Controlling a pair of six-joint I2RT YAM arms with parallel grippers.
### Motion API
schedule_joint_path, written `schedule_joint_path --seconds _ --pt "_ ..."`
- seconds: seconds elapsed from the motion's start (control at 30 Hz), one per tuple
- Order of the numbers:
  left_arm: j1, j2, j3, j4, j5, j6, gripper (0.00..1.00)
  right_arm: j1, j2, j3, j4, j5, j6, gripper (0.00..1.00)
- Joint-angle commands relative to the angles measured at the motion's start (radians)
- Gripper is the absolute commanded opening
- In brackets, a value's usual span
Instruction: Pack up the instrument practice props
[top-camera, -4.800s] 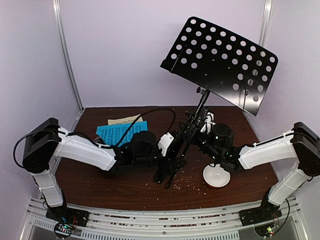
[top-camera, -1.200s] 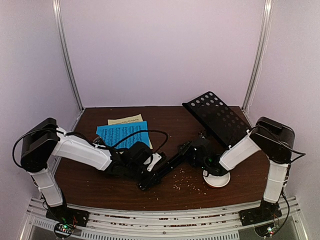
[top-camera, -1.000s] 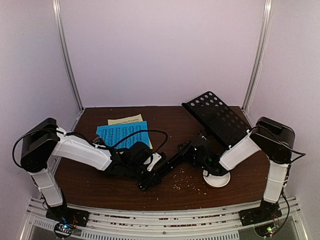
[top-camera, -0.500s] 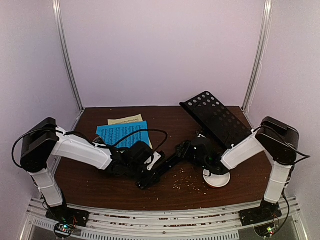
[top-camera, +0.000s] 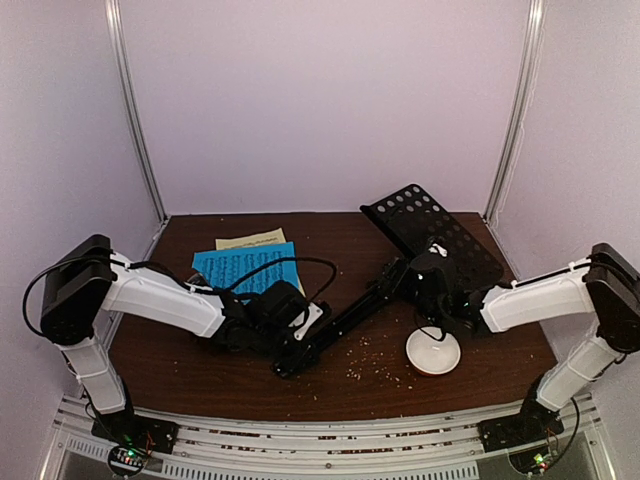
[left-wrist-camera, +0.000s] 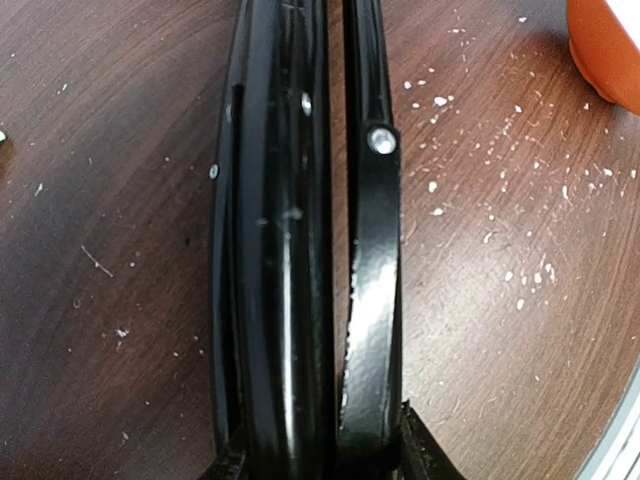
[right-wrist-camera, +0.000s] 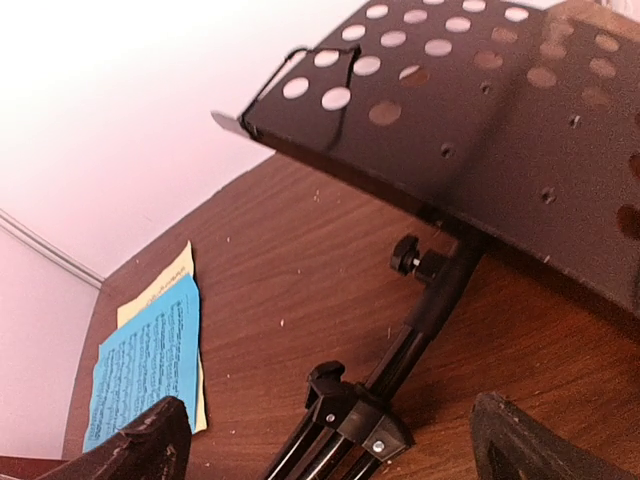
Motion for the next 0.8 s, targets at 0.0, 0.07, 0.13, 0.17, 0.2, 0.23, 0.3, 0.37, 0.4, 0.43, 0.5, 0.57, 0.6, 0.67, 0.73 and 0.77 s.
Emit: schedule_joint_path --seconds 0.0,0.07,0.13,0.17,0.2,0.23,0.3,0.37,0.4,0.43,0.5,0.57,0.6,0.67,0.73,0.77 --pt "-0.002 -0.046 0.034 0.03 -0.041 0.03 0.05 -0.008 -0.12 -0.053 -0.055 0.148 -0.081 1.0" --pt "-0.002 -0.037 0.04 0.0 -0.065 0.04 0.1 -0.009 -0.168 -0.072 -0.071 0.176 -0.098 1.0" --pt "-0.001 -0.026 0.046 -0.022 -0.083 0.053 0.12 -0.012 -0.21 -0.089 -0.084 0.201 -0.112 1.0" --pt "-0.002 -0.02 0.049 -0.029 -0.088 0.057 0.13 -0.012 -0.23 -0.098 -0.088 0.21 -0.115 1.0" --pt "-0.002 -0.016 0.053 -0.037 -0.096 0.062 0.16 -0.012 -0.249 -0.111 -0.09 0.22 -0.118 1.0" --pt "-0.003 -0.012 0.056 -0.044 -0.101 0.066 0.19 -0.012 -0.268 -0.124 -0.091 0.225 -0.119 1.0" --pt "-0.002 -0.005 0.059 -0.055 -0.11 0.073 0.24 -0.014 -0.301 -0.141 -0.093 0.229 -0.115 1.0" --pt "-0.003 0.004 0.064 -0.066 -0.123 0.079 0.3 -0.013 -0.329 -0.156 -0.098 0.228 -0.111 1.0" --pt "-0.004 0.007 0.066 -0.069 -0.127 0.083 0.32 -0.015 -0.342 -0.163 -0.101 0.228 -0.109 1.0" --pt "-0.004 0.013 0.064 -0.071 -0.127 0.087 0.34 -0.014 -0.353 -0.169 -0.106 0.227 -0.105 1.0" --pt "-0.003 0.026 0.061 -0.071 -0.13 0.094 0.39 -0.013 -0.373 -0.182 -0.108 0.229 -0.1 1.0" --pt "-0.003 0.041 0.061 -0.079 -0.132 0.098 0.42 -0.015 -0.392 -0.191 -0.109 0.23 -0.099 1.0" --pt "-0.004 0.047 0.061 -0.081 -0.133 0.1 0.44 -0.014 -0.395 -0.194 -0.114 0.232 -0.098 1.0" --pt "-0.003 0.058 0.063 -0.086 -0.135 0.1 0.48 -0.015 -0.407 -0.198 -0.12 0.236 -0.097 1.0" --pt "-0.003 0.066 0.063 -0.087 -0.136 0.1 0.5 -0.014 -0.417 -0.201 -0.124 0.238 -0.096 1.0" --pt "-0.003 0.068 0.064 -0.087 -0.135 0.099 0.51 -0.015 -0.419 -0.203 -0.125 0.239 -0.093 1.0"
